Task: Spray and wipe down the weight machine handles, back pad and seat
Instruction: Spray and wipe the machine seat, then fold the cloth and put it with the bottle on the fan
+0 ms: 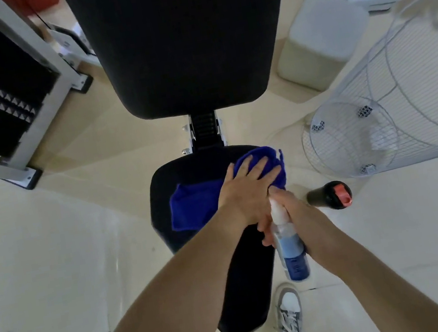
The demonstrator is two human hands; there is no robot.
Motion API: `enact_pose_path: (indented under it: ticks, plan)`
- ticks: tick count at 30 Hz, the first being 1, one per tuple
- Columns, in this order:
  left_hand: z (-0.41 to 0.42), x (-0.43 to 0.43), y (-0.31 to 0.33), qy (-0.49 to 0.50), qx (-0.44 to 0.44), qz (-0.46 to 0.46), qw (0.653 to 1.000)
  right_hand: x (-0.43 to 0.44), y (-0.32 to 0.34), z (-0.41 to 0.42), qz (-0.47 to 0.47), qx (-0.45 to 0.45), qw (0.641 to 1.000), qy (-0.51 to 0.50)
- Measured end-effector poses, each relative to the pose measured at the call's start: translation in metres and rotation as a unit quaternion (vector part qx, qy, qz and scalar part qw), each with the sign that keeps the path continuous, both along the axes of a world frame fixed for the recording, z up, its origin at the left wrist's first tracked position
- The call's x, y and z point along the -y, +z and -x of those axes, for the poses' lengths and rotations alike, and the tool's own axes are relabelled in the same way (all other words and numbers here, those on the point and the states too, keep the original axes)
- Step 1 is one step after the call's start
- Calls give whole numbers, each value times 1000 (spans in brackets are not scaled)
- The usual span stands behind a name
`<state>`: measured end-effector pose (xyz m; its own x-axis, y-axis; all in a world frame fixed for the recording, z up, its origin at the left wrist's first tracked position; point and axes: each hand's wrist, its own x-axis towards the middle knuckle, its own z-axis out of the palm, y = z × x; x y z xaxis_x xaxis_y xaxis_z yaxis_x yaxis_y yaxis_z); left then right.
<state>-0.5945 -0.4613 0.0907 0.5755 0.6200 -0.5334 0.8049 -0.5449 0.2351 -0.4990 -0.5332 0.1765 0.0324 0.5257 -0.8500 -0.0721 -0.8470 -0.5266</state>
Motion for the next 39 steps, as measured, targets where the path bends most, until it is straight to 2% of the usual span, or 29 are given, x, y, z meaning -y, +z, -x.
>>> enact_pose_path:
  ticks: [2,4,7,9,12,15,17,18,20,23,25,26,28,30,31,33,37,39]
  plan:
    - [-24,0,-2,-1,44,-3,999,7,-3,-16,-15,47,996,-72]
    - [-33,21,-3,-41,100,2,994,13,2,-32,-22,78,983,-163]
    - [-22,57,0,-128,135,-30,982,20,14,-50,-73,83,979,-172]
    - [-9,68,7,-141,150,-20,978,23,21,-52,-77,68,981,-165]
    - [7,85,28,-89,139,20,986,28,31,-53,-76,50,986,-142]
    - [10,114,63,85,123,105,983,35,56,-56,-97,61,991,-75]
    - [5,118,92,260,152,174,937,40,67,-59,-104,93,990,-9]
    - [1,118,112,342,193,201,898,44,80,-63,-112,106,988,23]
    - [-10,114,161,464,308,241,795,53,109,-74,-129,85,987,50]
    - [-26,112,225,520,444,304,663,60,160,-91,-151,28,983,100]
    - [-41,119,264,540,506,325,588,66,200,-103,-194,61,966,157]
    - [-47,123,280,551,525,327,561,68,216,-108,-219,87,957,169]
    - [-63,136,314,549,555,317,539,80,250,-121,-278,137,938,155]
    - [-75,147,342,508,589,322,539,91,280,-133,-324,158,927,104]
    - [-78,151,353,488,601,327,541,95,293,-139,-332,142,930,62]
    - [-91,161,381,465,598,306,576,107,324,-158,-329,58,942,-15]
    - [-108,168,415,430,511,168,725,121,364,-188,-293,-90,949,-73]
    - [-119,170,429,395,478,128,774,126,380,-205,-280,-121,950,-74]
